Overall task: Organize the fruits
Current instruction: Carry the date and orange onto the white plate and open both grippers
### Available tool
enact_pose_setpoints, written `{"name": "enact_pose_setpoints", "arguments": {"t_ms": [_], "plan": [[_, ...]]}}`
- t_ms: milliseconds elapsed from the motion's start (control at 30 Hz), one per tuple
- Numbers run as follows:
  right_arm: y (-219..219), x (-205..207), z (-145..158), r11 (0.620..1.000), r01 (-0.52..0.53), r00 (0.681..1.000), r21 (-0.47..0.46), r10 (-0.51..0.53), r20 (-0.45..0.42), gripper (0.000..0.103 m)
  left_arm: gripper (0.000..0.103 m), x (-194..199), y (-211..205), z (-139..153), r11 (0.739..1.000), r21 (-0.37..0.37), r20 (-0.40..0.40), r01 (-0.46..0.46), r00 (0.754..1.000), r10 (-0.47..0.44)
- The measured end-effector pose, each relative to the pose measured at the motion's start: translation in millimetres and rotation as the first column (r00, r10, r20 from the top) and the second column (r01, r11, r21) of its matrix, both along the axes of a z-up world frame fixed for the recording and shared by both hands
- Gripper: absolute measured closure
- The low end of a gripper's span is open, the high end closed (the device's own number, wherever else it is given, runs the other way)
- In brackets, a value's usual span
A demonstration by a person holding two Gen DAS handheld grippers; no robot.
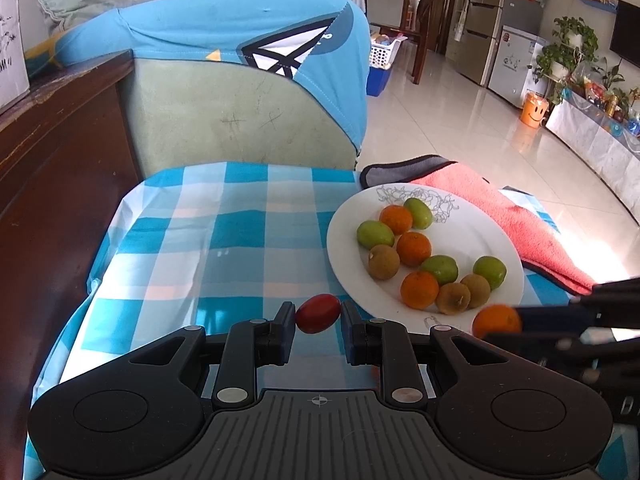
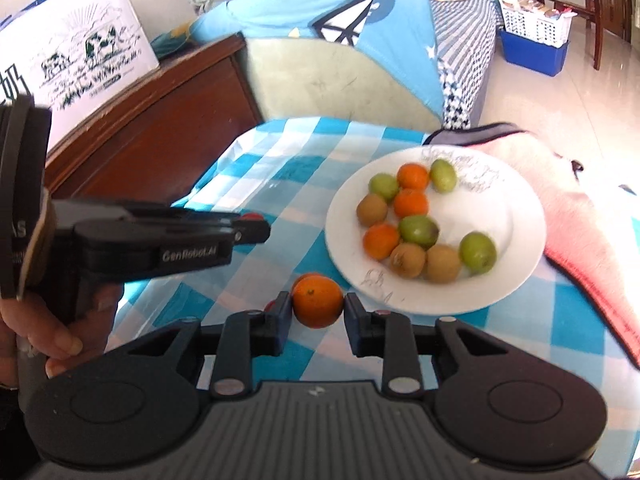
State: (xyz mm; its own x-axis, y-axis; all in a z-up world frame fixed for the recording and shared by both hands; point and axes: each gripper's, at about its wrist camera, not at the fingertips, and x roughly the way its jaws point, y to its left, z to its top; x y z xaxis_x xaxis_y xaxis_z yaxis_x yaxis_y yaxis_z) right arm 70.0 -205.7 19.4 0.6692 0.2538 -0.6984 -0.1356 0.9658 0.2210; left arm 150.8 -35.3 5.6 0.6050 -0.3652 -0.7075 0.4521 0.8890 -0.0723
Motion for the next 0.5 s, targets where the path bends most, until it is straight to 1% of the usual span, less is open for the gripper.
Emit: {"name": "enact_pose_setpoints", "arguments": {"t_ms": [167, 300, 367, 500], "plan": [[-35.8, 14.8, 22.9, 0.998, 0.061, 0.997, 0.022, -0.063, 0.054, 0.074, 0.081, 0.1, -12.8, 8.3, 0.999, -0.012, 0.043, 0.037, 0.998, -0.036], [-55.0, 28.3, 28.8, 0.995, 0.096, 0.993, 0.015, -0.097, 0.073, 0.074, 0.081, 2.2, -23.8, 10.7, 0.997, -0.052, 0.041, 0.065, 0.997, -0.063], [-64.4, 35.3, 27.3, 0.993, 0.111, 0.992, 0.033, -0.112, 0.059, 0.074, 0.081, 3.6, -29.3, 10.1, 0.995, -0.064, 0.038, 0.077, 0.996, -0.075], [-80.6, 49.0, 14.7, 0.984, 0.164, 0.986, 0.075, -0.164, -0.008, 0.074, 0.081, 9.1, -41.0, 6.5, 0.994, -0.062, 0.038, 0.085, 0.996, -0.083]]}}
